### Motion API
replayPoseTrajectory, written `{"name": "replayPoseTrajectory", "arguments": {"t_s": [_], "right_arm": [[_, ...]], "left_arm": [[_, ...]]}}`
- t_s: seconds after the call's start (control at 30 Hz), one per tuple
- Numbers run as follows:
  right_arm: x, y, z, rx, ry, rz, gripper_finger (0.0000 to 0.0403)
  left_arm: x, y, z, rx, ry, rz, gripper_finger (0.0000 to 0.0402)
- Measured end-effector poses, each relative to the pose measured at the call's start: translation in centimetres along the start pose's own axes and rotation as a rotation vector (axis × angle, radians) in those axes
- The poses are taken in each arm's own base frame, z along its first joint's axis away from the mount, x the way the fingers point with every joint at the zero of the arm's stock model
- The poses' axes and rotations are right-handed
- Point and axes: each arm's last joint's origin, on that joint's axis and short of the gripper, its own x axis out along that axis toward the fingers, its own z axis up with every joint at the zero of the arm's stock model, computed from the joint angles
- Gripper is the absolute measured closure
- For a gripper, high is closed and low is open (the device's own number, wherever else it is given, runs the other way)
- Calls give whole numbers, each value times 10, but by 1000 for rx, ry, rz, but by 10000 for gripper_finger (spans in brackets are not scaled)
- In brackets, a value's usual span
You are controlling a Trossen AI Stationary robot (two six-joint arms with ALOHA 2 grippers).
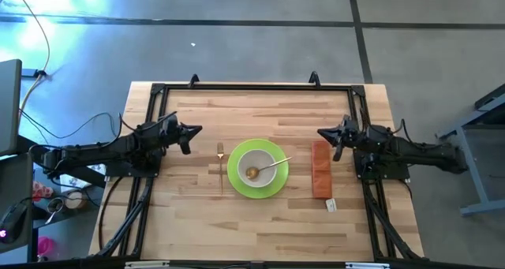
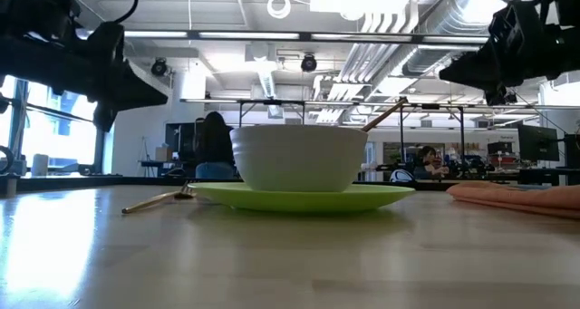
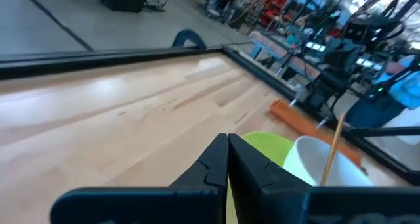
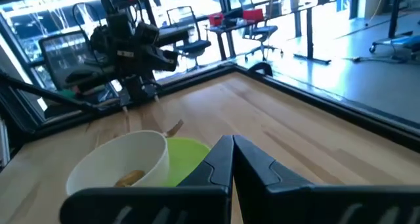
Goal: Set table place
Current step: Return to Home Position
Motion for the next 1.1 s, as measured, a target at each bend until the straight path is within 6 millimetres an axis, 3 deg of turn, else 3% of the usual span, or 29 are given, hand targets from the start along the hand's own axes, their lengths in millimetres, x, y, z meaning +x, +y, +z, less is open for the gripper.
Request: {"name": "replayPoseTrajectory", "arguments": {"t_s": [0.2, 0.67, 1.1], "right_arm": [[-3, -7, -16, 19, 18, -37, 403], [-4, -11, -15, -114, -5, -129, 403], [-4, -11, -15, -117, -4, -129, 403]], "left_arm": [[0, 3, -7, -17, 68, 34, 402], [0, 4, -7, 10, 74, 42, 401], [0, 4, -7, 6, 72, 44, 401]]}}
